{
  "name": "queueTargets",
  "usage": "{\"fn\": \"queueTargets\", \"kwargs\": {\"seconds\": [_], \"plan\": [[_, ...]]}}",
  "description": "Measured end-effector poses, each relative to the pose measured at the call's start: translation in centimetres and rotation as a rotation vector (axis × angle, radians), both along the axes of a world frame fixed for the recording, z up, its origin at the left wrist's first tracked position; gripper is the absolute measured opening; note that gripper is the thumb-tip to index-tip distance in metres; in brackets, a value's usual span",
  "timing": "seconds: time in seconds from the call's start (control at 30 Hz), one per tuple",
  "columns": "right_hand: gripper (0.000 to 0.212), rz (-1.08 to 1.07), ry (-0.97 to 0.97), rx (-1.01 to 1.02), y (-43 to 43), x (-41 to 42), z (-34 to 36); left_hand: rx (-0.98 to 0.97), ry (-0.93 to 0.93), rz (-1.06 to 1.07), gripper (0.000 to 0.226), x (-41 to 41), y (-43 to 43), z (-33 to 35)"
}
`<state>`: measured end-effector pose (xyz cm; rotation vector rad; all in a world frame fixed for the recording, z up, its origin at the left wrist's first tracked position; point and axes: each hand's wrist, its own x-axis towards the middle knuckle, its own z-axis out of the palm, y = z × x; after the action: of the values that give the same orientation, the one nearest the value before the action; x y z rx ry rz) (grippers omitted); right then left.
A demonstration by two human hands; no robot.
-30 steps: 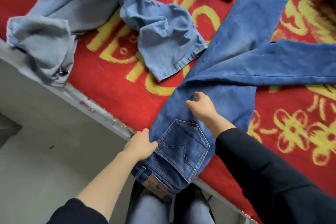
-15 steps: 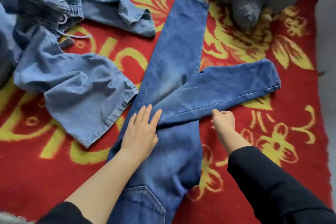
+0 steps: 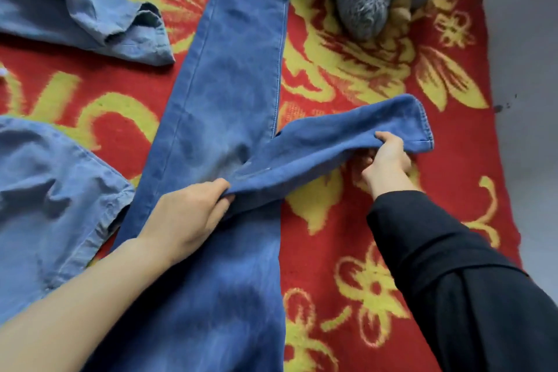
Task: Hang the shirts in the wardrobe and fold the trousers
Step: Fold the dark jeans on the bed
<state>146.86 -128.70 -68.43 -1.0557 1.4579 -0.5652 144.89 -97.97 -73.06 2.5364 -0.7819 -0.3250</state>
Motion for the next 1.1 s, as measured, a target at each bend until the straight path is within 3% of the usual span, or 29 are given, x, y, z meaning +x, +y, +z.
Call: {"fn": "queueTargets", "kwargs": {"seconds": [0.07, 0.2, 0.3, 0.37, 0.43, 0.47, 0.57, 0.63, 0.7, 0.87, 0.97, 1.1], "plan": [[0.037, 0.041, -0.025, -0.056, -0.2, 2.9, 1.1, -0.068, 0.022, 0.081, 0.040, 1.2, 0.6, 0.1], [0.018, 0.189, -0.124, -0.328, 2.0, 9.9, 4.0, -0.235, -0.050, 0.184, 0.037, 3.3, 2.2, 0.2], [0.023, 0.365, -0.247, -0.469, 5.2, 15.9, 5.6, -0.303, -0.046, 0.361, 0.038, 4.6, 3.3, -0.1], [0.042, 0.577, -0.293, -0.385, 7.5, 19.4, 6.0, -0.298, -0.035, 0.458, 0.044, 5.3, 4.4, -1.0], [0.071, 0.917, -0.170, -0.207, 9.9, 21.1, 5.4, -0.262, 0.058, 0.541, 0.056, 5.9, 5.2, -2.2], [0.077, 1.085, -0.045, -0.217, 11.0, 21.2, 4.6, -0.253, 0.103, 0.575, 0.061, 6.0, 5.4, -2.7], [0.077, 1.460, 0.302, -0.440, 13.6, 18.8, 0.1, -0.239, 0.172, 0.611, 0.051, 6.2, 5.5, -3.6], [0.074, 1.600, 0.479, -0.541, 14.2, 16.4, -2.7, -0.275, 0.192, 0.603, 0.037, 6.3, 5.7, -3.6], [0.066, 1.605, 0.601, -0.702, 14.2, 13.7, -3.9, -0.317, 0.233, 0.593, 0.024, 6.3, 6.2, -3.5], [0.057, 1.580, 0.637, -0.925, 13.5, 6.3, -4.0, -0.258, 0.266, 0.484, 0.047, 4.7, 6.7, -2.1], [0.059, 1.661, 0.722, -0.921, 14.0, 1.4, -3.6, -0.077, 0.182, 0.457, 0.065, 1.3, 6.6, -1.5], [0.063, 1.693, 0.737, -0.796, 16.2, -5.3, -3.1, 0.078, -0.005, 0.306, 0.062, -4.6, 7.6, -1.7]]}}
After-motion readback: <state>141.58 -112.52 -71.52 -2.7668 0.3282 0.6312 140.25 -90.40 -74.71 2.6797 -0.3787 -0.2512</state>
